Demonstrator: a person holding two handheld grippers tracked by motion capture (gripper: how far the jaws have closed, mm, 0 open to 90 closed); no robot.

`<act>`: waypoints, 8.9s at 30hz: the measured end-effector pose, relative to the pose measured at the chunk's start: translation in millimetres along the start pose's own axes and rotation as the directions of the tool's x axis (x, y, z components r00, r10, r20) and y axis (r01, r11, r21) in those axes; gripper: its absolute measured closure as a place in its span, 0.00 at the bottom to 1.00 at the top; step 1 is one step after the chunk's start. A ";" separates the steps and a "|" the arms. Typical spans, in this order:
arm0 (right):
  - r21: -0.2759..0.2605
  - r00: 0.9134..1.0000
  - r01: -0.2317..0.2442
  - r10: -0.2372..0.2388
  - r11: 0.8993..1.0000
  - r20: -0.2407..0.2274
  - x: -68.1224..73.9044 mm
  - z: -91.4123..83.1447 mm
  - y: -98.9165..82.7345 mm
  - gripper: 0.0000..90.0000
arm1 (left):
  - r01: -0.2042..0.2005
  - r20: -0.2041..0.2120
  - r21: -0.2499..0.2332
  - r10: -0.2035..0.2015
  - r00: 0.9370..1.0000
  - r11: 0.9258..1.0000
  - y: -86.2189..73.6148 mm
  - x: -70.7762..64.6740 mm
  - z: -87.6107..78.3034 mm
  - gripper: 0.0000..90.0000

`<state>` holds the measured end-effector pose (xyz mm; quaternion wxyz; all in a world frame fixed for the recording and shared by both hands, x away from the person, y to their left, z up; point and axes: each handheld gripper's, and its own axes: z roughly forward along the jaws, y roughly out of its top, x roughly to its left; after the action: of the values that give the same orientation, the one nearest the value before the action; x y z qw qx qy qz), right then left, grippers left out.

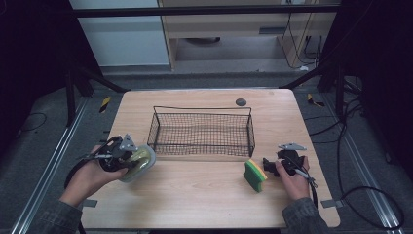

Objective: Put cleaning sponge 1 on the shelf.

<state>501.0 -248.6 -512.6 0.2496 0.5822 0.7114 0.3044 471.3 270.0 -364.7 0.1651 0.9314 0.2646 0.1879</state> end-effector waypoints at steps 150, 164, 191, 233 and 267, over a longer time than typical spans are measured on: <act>-0.006 0.997 0.053 -0.053 0.999 -0.048 -12.3 -9.9 -10.0 0.01 | -0.529 -0.020 0.004 0.529 0.849 0.849 134.7 40.3 72.8 0.78; -0.006 0.998 0.052 -0.052 0.999 -0.048 -12.2 -9.9 -10.0 0.01 | -0.523 -0.012 0.007 0.523 0.852 0.852 130.5 38.9 80.6 0.78; -0.006 0.998 0.052 -0.052 0.999 -0.048 -12.2 -9.9 -10.0 0.01 | -0.498 0.030 0.021 0.497 0.867 0.867 120.3 41.0 106.5 0.78; -0.005 0.998 0.052 -0.052 0.999 -0.048 -12.2 -9.9 -10.0 0.01 | -0.343 -0.005 -0.110 0.344 0.939 0.933 126.0 51.8 83.7 0.66; -0.014 0.998 0.050 -0.051 0.999 -0.043 -14.8 -6.2 -5.6 0.05 | 0.230 -0.092 -0.468 -0.306 0.948 0.853 44.3 -6.5 41.5 0.03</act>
<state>495.8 -264.8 -512.3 0.2456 0.5558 0.7291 0.3149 503.4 222.1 -384.7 0.3788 0.8027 0.3540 0.2947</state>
